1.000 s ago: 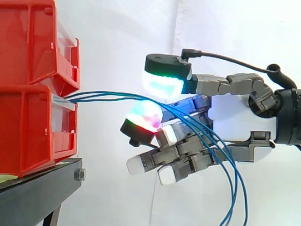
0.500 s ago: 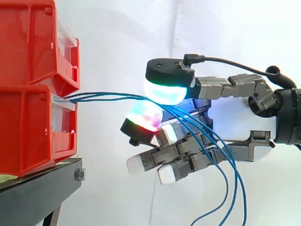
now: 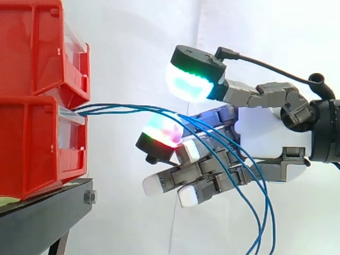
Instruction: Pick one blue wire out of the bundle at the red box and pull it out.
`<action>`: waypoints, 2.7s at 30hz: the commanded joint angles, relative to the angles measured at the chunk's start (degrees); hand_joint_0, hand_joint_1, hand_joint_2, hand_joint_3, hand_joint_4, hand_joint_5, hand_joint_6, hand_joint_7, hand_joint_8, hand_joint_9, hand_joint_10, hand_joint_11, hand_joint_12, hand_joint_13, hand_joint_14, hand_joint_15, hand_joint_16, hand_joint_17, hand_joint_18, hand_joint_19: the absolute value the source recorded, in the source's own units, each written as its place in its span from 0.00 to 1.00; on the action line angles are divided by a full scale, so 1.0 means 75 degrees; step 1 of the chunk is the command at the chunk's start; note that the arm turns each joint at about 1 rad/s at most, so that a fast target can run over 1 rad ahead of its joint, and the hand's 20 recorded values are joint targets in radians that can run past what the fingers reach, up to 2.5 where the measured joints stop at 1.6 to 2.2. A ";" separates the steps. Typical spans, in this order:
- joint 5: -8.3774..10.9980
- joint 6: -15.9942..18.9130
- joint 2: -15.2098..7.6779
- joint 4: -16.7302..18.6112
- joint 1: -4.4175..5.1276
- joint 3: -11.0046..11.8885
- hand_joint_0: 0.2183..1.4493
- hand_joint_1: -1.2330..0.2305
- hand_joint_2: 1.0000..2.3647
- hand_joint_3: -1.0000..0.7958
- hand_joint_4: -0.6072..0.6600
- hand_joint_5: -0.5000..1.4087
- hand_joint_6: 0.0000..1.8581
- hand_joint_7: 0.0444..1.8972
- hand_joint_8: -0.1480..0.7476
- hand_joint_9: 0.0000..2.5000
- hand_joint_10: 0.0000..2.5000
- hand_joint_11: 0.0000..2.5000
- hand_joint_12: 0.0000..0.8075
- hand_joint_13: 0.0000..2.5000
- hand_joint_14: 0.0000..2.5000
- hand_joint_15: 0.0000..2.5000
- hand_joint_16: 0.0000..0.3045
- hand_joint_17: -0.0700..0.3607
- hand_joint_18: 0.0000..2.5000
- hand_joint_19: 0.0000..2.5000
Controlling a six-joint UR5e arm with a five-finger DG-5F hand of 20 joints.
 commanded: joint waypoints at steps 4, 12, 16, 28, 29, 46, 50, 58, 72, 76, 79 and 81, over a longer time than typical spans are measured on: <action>-0.0002 0.0002 0.0000 -0.0007 0.0000 0.0004 0.30 0.33 0.01 0.41 0.67 0.19 0.48 0.61 0.61 0.41 0.01 0.32 0.57 0.27 0.00 0.12 0.19 0.47 0.31 0.19; -0.0002 0.0002 0.0000 -0.0007 0.0000 0.0004 0.38 0.18 0.00 0.30 0.66 0.16 0.50 0.53 0.57 0.35 0.01 0.34 0.57 0.26 0.00 0.11 0.19 0.47 0.31 0.14; -0.0002 0.0014 0.0000 -0.0007 0.0000 0.0004 0.34 0.15 0.00 0.28 0.68 0.15 0.50 0.51 0.57 0.32 0.01 0.34 0.57 0.25 0.00 0.11 0.20 0.47 0.31 0.14; -0.0002 0.0002 0.0000 -0.0007 -0.0012 0.0004 0.32 0.54 0.01 0.36 0.72 0.21 0.37 0.57 0.56 0.38 0.01 0.26 0.56 0.25 0.00 0.12 0.19 0.47 0.28 0.21; -0.0002 0.0002 0.0000 -0.0007 -0.0012 0.0004 0.32 0.54 0.01 0.38 0.73 0.21 0.36 0.58 0.56 0.39 0.01 0.25 0.56 0.25 0.00 0.12 0.19 0.47 0.29 0.21; -0.0002 -0.0009 0.0000 -0.0007 -0.0012 0.0027 0.28 0.40 0.01 0.42 0.72 0.21 0.37 0.64 0.59 0.40 0.01 0.29 0.58 0.27 0.00 0.12 0.20 0.48 0.30 0.20; -0.0002 -0.0009 0.0000 -0.0007 -0.0035 0.0039 0.27 0.41 0.01 0.44 0.73 0.20 0.42 0.59 0.60 0.40 0.01 0.30 0.58 0.27 0.00 0.12 0.20 0.48 0.30 0.20; -0.0002 -0.0033 0.0000 -0.0043 -0.0059 0.0062 0.27 0.53 0.01 0.42 0.73 0.21 0.40 0.59 0.58 0.41 0.01 0.27 0.58 0.26 0.00 0.13 0.20 0.49 0.30 0.21; -0.0002 -0.0091 0.0000 -0.0043 -0.0059 0.0074 0.29 0.43 0.01 0.53 0.78 0.23 0.35 0.64 0.64 0.45 0.01 0.30 0.63 0.30 0.00 0.13 0.23 0.53 0.35 0.19; -0.0002 -0.0091 0.0000 -0.0043 -0.0059 0.0074 0.29 0.40 0.01 0.53 0.78 0.23 0.36 0.63 0.63 0.44 0.01 0.31 0.63 0.30 0.00 0.13 0.23 0.53 0.35 0.19; -0.0002 -0.0091 0.0000 -0.0054 -0.0059 0.0133 0.28 0.38 0.01 0.52 0.78 0.23 0.36 0.64 0.63 0.44 0.01 0.31 0.63 0.29 0.00 0.13 0.23 0.52 0.35 0.19; -0.0002 -0.0091 0.0000 -0.0078 -0.0059 0.0156 0.27 0.37 0.01 0.51 0.78 0.22 0.37 0.64 0.63 0.43 0.01 0.31 0.63 0.29 0.00 0.13 0.22 0.52 0.34 0.19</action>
